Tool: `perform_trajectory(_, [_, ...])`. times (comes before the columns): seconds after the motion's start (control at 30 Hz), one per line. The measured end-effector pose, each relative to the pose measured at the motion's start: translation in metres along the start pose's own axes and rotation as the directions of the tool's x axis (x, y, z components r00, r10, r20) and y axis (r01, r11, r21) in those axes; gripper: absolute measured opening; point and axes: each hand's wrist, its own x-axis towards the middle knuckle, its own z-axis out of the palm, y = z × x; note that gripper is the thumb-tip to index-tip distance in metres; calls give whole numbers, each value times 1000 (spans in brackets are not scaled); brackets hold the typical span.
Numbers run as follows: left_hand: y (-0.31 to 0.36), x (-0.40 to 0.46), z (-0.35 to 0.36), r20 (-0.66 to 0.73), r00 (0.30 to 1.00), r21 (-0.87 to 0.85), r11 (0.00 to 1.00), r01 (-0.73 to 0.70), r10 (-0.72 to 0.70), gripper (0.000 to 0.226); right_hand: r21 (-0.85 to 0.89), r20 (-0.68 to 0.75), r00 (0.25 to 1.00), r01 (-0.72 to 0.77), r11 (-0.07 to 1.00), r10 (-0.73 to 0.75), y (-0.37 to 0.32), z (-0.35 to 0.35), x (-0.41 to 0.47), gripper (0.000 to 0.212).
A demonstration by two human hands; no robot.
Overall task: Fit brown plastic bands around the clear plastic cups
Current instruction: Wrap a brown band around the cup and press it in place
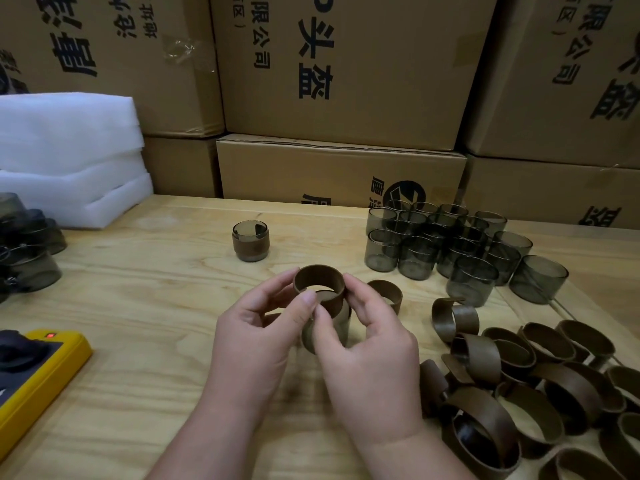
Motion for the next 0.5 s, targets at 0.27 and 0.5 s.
perform_trajectory(0.27, [-3,-1,3,23,1000,76,997,-2,0,35,-47,-32,997,-66,997,64,4,2,-1,45])
perform_trajectory(0.5, [-4,1,1,54,991,88,989,120,-125,37,-78,-6,989,-145,986,145,5,2,2,44])
